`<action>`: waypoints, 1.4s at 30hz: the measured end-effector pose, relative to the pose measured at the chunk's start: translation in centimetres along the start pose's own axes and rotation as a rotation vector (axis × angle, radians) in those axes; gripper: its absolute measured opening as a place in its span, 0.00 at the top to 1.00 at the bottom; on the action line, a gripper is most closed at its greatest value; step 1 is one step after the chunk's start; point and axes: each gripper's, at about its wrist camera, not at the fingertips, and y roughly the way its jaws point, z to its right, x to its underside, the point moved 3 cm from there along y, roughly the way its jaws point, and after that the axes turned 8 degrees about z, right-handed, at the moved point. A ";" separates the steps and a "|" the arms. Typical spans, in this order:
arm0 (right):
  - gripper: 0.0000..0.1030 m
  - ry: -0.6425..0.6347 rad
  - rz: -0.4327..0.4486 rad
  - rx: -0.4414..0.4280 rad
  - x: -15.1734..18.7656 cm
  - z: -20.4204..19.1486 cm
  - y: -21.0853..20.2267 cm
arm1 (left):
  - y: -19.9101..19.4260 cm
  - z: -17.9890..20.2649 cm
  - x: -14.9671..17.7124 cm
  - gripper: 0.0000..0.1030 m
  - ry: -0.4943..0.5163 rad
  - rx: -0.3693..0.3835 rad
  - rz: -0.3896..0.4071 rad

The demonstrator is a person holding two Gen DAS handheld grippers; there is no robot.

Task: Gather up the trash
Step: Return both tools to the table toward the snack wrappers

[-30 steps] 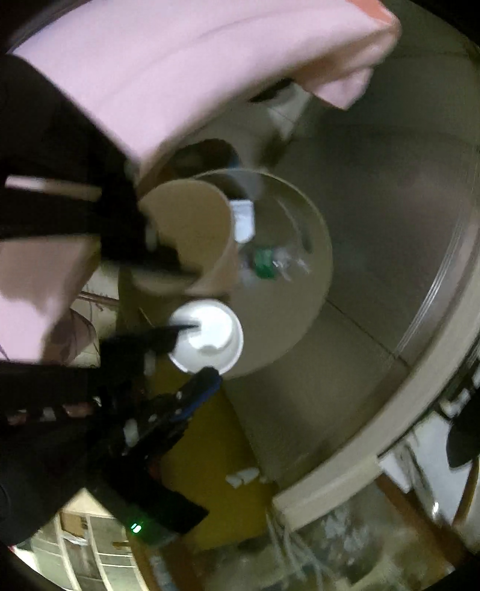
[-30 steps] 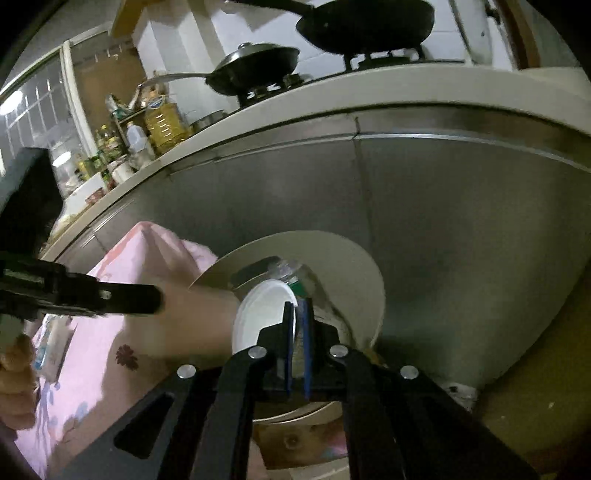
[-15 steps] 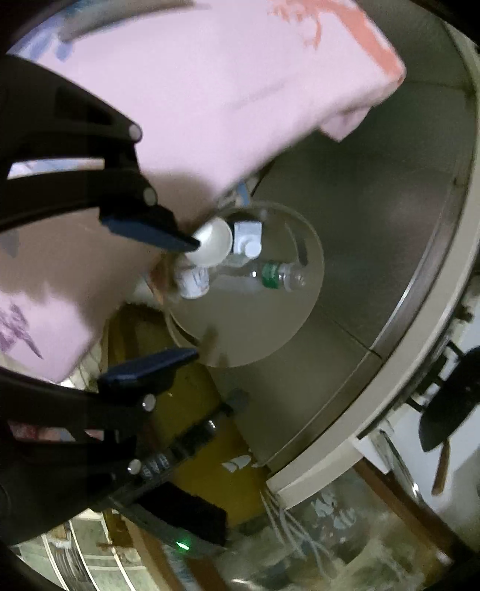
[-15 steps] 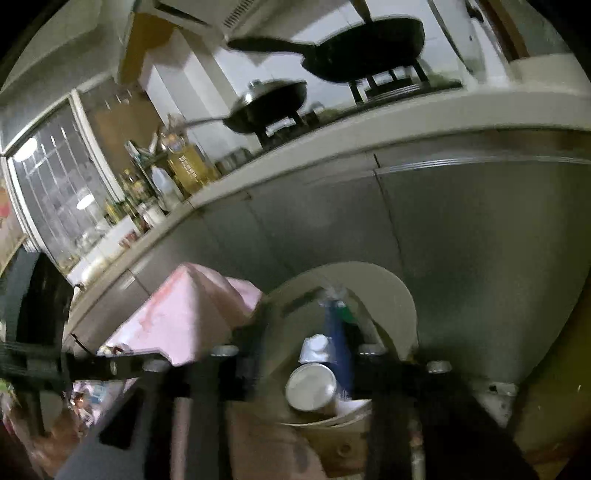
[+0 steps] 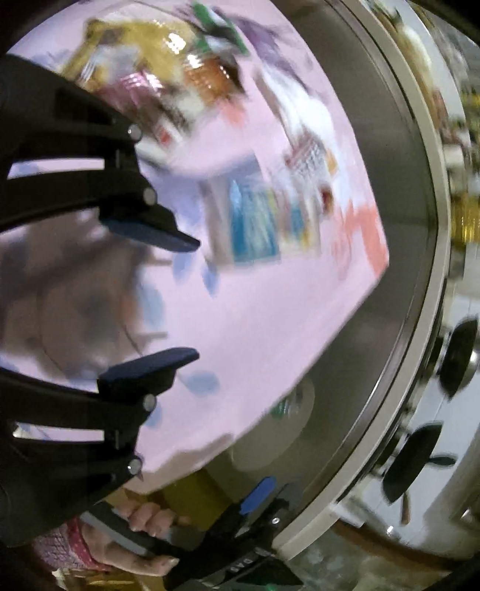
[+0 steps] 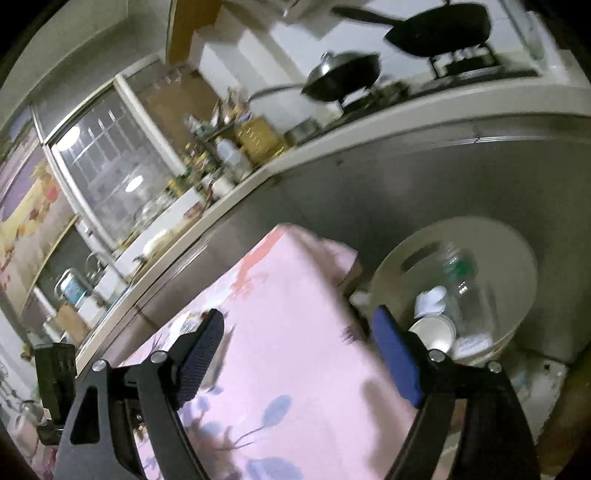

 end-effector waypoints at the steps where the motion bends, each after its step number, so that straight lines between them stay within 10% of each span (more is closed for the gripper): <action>1: 0.23 -0.003 -0.024 -0.011 0.7 -0.9 0.4 | -0.5 -0.9 0.3 0.50 -0.011 -0.017 0.005; 20: 0.23 -0.151 -0.309 -0.189 9.9 -15.1 3.4 | -11.8 -11.9 4.2 0.50 -0.086 -0.417 0.163; 42: 0.38 -0.208 -0.400 -0.224 13.2 -19.5 4.9 | -14.5 -20.0 7.8 0.50 -0.201 -0.554 0.150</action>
